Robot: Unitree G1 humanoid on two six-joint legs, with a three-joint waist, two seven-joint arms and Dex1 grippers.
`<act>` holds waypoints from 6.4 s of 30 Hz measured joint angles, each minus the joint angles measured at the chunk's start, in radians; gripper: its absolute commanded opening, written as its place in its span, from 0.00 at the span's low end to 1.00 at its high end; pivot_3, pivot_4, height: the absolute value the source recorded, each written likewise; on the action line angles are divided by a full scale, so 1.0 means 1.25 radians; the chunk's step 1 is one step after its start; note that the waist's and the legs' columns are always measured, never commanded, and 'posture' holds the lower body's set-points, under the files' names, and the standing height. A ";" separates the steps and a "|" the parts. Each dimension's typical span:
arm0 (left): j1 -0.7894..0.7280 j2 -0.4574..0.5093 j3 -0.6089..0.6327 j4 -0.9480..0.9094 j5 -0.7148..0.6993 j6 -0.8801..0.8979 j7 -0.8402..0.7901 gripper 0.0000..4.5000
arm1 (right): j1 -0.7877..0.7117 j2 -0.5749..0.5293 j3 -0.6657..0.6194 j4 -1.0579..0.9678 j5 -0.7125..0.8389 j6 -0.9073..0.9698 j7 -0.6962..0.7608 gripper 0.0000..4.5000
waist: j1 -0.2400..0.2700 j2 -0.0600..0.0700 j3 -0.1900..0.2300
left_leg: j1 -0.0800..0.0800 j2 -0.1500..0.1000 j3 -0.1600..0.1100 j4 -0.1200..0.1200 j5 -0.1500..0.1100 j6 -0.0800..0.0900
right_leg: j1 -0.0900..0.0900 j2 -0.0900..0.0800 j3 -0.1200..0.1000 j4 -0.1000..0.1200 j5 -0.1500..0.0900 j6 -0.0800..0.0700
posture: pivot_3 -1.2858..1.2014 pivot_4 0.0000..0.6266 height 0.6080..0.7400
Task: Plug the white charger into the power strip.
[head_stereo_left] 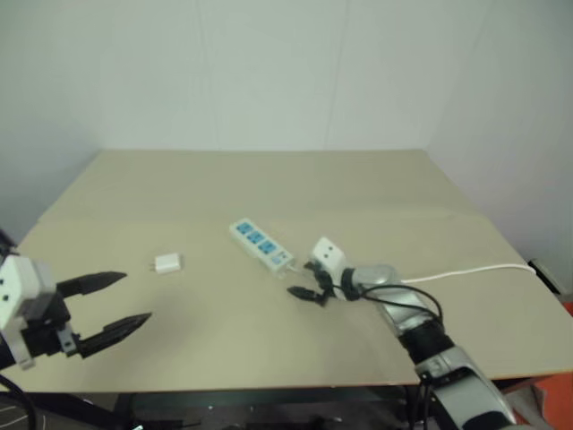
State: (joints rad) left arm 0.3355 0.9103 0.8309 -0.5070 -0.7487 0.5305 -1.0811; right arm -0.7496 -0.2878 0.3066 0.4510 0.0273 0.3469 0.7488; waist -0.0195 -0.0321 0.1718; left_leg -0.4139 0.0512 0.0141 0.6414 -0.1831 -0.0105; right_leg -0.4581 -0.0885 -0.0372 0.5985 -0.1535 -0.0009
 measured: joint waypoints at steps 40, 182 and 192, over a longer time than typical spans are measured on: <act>-0.061 0.016 -0.053 0.020 0.000 0.000 0.004 1.00 | 0.269 -0.093 -0.144 -0.319 0.134 -0.064 0.098 1.00 | 0.002 0.000 0.000 | 0.000 0.000 0.000 0.000 -0.003 -0.004 | 0.000 0.000 0.000 0.000 0.000 0.000 | 0.52 0.24 1.00; -1.066 -0.069 -0.944 1.194 1.036 -0.546 0.178 0.22 | 0.066 0.162 -0.090 0.269 0.058 -0.537 0.319 0.76 | 0.004 -0.003 -0.001 | 0.018 0.014 0.008 -0.002 -0.002 -0.003 | 0.000 0.023 0.021 0.021 -0.004 -0.007 | 0.52 0.24 1.00; -1.272 -0.062 -0.938 1.308 0.995 -0.565 0.010 0.22 | 0.075 0.169 -0.088 0.247 0.057 -0.534 0.306 0.76 | -0.002 -0.011 0.004 | 0.013 0.014 0.007 -0.002 -0.003 -0.004 | -0.002 0.023 0.021 0.018 -0.004 -0.006 | 0.52 0.24 1.00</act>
State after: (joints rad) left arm -1.2539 0.8326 -0.3420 1.1277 0.4955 -0.1753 -1.0684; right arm -0.6561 -0.0769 0.1970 0.7594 0.0992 -0.3205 1.1314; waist -0.0214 -0.0459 0.1766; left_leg -0.3977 0.0686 0.0232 0.6390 -0.1864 -0.0158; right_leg -0.4603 -0.0592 -0.0111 0.6211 -0.1584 -0.0090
